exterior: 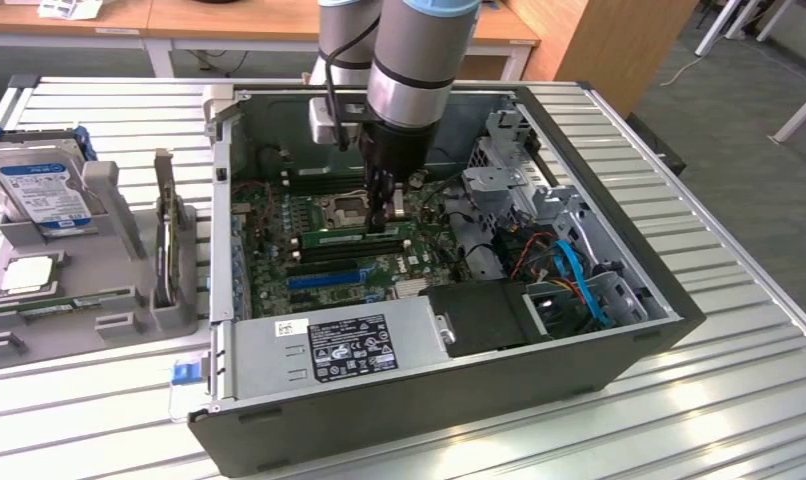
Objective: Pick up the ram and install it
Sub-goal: 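Insert the ram into the slot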
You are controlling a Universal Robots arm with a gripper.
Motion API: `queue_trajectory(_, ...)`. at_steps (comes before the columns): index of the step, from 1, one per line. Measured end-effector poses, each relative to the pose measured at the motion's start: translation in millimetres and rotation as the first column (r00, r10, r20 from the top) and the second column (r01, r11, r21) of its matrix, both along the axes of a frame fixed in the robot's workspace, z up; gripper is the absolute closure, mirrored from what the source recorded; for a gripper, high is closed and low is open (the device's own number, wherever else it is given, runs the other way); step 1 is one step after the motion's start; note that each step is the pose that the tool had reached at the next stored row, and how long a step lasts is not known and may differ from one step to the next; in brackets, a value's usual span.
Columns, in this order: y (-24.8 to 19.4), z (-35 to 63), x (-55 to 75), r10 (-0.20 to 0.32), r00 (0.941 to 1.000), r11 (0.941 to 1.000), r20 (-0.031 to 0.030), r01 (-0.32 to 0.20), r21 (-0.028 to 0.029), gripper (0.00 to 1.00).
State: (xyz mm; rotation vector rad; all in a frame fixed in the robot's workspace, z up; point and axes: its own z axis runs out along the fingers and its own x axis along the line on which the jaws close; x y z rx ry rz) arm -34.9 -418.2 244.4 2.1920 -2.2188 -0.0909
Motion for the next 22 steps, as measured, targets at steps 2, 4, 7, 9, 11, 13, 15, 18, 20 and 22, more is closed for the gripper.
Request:
queue_trajectory(2,0.0,0.0,-0.2,0.0,1.0,1.0,-0.0002,0.0,-0.0005,0.88)
queue_trajectory(4,0.1,-1.0,-0.5,-0.001,1.0,1.0,0.0,0.001,0.0,0.88)
queue_trajectory(7,0.1,-2.7,-0.9,-0.002,1.0,1.0,0.0,0.002,-0.0002,0.88)
queue_trajectory(9,0.1,-3.9,-1.2,-0.003,1.0,1.0,-0.0001,0.003,-0.0002,0.88)
queue_trajectory(11,0.1,-5.1,-1.5,-0.004,1.0,1.0,-0.0001,0.004,-0.0002,0.88)
queue_trajectory(13,0.0,-6.2,-1.7,-0.005,1.0,1.0,-0.0001,0.005,-0.0002,0.88)
queue_trajectory(15,0.0,-7.1,-1.8,-0.006,1.0,1.0,-0.0001,0.006,-0.0003,0.88)
queue_trajectory(18,0.0,-7.2,-1.8,-0.006,1.0,1.0,-0.0002,0.006,-0.0005,0.88)
queue_trajectory(20,0.1,-7.3,-1.8,-0.006,1.0,1.0,0.0,0.006,-0.0002,0.88)
queue_trajectory(22,0.1,-7.9,-1.8,-0.006,1.0,1.0,0.0001,0.006,0.0002,0.88)
